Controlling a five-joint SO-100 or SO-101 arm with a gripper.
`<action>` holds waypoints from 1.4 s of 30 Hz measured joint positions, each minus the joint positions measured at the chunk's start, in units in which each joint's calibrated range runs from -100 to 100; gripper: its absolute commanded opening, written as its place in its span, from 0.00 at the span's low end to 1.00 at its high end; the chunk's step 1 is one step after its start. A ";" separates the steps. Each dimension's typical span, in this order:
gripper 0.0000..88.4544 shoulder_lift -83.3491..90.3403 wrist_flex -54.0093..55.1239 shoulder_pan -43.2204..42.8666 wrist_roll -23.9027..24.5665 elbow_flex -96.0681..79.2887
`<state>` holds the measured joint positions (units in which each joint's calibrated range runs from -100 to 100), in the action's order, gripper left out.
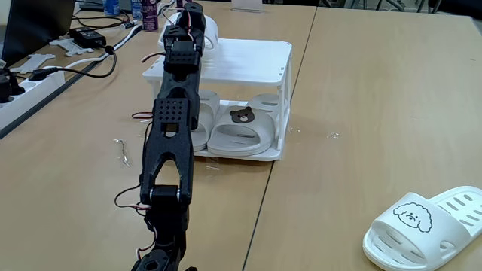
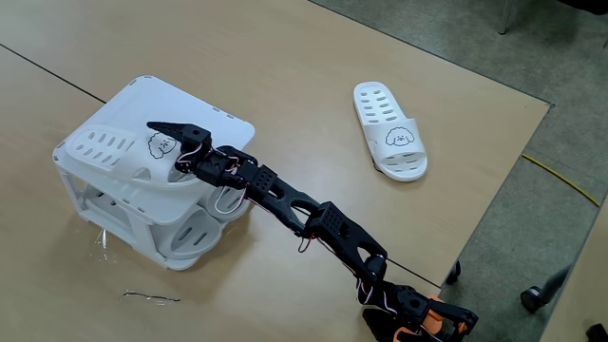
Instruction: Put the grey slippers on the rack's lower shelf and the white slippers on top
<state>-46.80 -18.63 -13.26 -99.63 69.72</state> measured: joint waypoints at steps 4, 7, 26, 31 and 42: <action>0.32 0.00 0.00 0.00 0.00 -0.09; 0.34 0.74 0.00 0.00 0.00 -6.02; 0.37 24.33 0.09 0.00 0.00 -38.90; 0.37 33.98 0.09 0.00 0.00 -51.30; 0.08 63.59 0.09 4.34 0.00 -78.98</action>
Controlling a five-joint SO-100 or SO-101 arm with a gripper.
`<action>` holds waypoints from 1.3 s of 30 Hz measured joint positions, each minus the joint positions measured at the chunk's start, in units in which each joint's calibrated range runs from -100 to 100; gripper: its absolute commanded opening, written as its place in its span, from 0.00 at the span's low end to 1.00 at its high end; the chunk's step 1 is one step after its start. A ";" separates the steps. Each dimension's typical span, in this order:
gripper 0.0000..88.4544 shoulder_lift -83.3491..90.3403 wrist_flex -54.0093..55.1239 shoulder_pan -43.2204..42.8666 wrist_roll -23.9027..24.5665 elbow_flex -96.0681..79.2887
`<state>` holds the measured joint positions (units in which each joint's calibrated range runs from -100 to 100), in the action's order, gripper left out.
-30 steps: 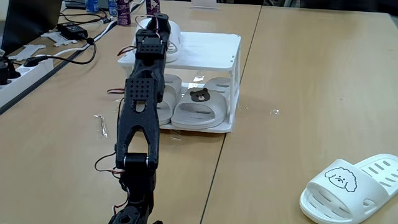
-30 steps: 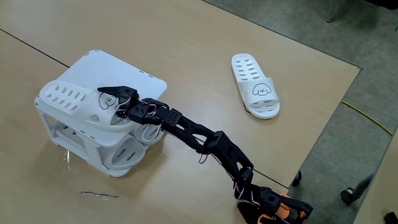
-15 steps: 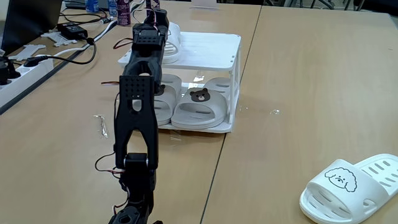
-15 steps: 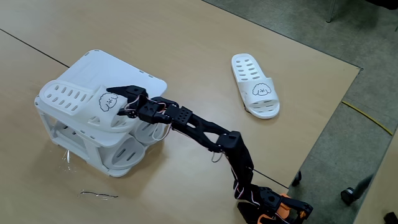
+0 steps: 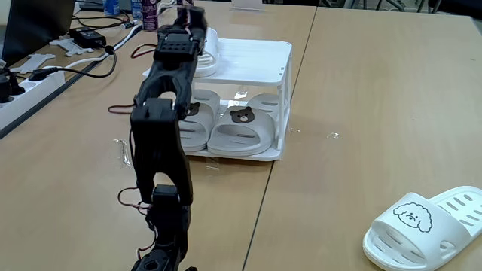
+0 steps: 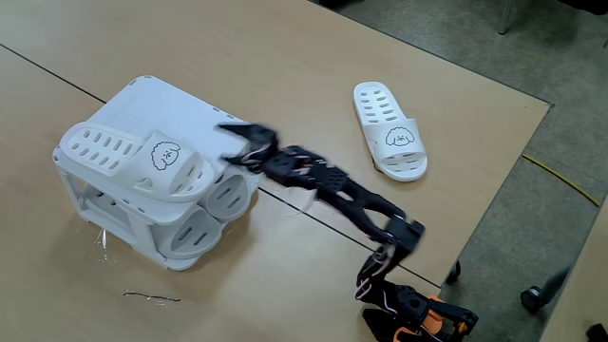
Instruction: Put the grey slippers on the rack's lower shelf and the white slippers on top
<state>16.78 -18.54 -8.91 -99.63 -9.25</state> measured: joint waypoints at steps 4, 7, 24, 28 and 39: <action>0.01 17.40 0.52 5.62 0.00 -12.04; 0.01 24.25 10.04 7.34 0.00 -23.72; 0.01 6.93 87.73 12.06 0.00 -88.86; 0.01 -9.90 92.19 17.60 0.00 -89.22; 0.01 -28.37 101.46 50.34 0.00 -87.42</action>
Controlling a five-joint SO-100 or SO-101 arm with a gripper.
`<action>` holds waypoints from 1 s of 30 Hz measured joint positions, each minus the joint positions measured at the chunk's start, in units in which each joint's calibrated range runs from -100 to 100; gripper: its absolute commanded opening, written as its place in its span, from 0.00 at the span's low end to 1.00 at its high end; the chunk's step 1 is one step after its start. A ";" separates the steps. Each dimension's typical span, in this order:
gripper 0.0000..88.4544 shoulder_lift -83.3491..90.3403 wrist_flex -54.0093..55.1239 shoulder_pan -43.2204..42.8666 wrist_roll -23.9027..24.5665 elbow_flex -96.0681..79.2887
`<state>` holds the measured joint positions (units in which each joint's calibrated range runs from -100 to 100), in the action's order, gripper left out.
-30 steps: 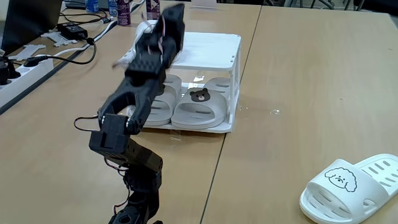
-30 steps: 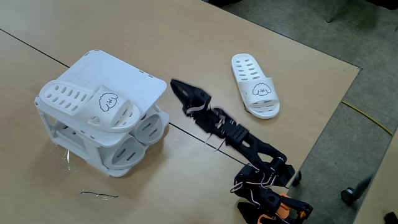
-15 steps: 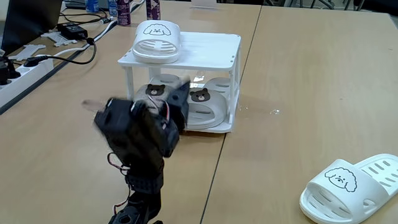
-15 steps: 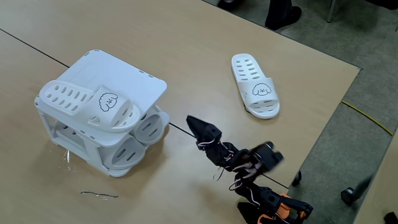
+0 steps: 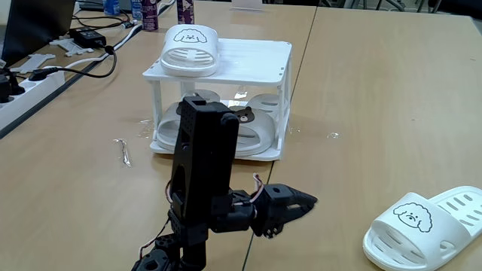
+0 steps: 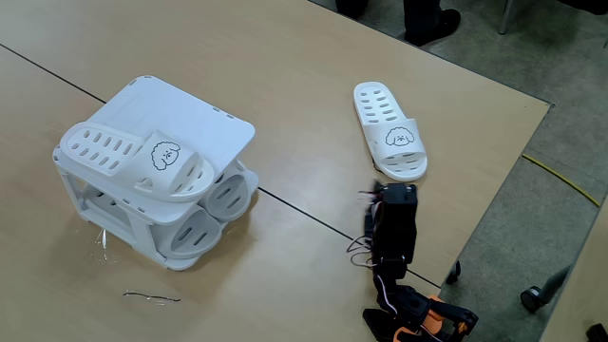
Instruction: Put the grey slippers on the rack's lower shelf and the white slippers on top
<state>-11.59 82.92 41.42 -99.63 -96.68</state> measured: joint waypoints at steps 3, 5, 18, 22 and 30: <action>0.01 -0.08 0.00 7.94 0.00 2.43; 0.10 -0.33 0.00 11.69 0.00 4.31; 0.20 -11.63 0.00 12.51 0.00 25.34; 0.20 -15.67 -0.26 12.51 0.00 29.65; 0.32 -16.16 -14.42 12.51 0.00 41.87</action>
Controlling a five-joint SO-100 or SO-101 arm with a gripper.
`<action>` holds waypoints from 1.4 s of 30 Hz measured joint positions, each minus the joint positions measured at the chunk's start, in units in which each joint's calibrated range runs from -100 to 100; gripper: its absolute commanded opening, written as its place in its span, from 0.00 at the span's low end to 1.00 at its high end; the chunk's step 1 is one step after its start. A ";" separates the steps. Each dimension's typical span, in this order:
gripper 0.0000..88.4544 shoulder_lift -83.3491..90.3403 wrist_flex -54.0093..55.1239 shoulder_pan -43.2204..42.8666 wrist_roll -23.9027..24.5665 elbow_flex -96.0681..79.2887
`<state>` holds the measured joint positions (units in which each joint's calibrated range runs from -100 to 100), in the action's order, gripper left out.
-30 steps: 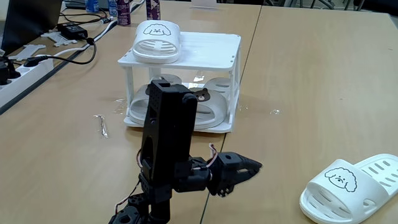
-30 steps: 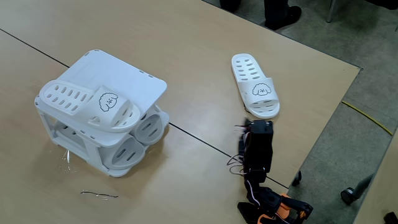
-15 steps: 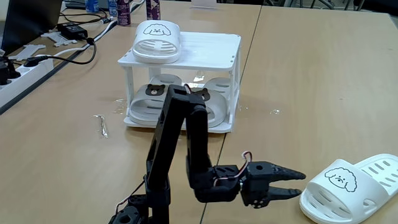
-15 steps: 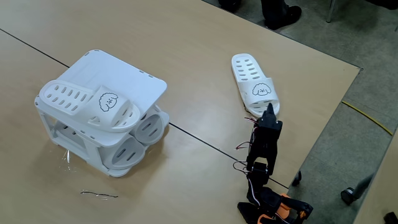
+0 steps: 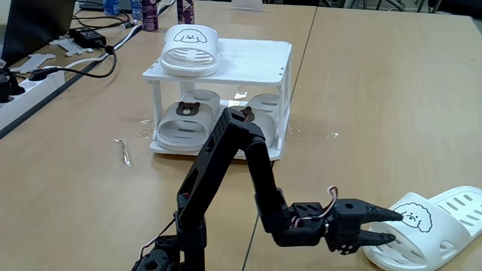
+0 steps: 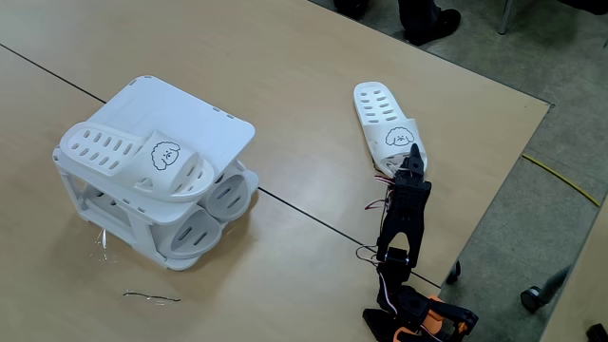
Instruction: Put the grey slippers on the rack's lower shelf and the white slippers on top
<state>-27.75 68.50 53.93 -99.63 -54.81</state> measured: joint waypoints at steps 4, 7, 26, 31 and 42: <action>0.33 -0.74 -4.98 0.00 0.00 5.03; 0.33 -5.03 -5.24 -0.07 0.00 9.52; 0.03 -28.04 -12.27 -5.39 0.00 51.03; 0.01 -28.21 -13.30 -7.27 0.00 53.55; 0.01 -1.48 -48.93 -7.87 0.00 57.59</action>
<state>-29.24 19.57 46.07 -99.63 2.79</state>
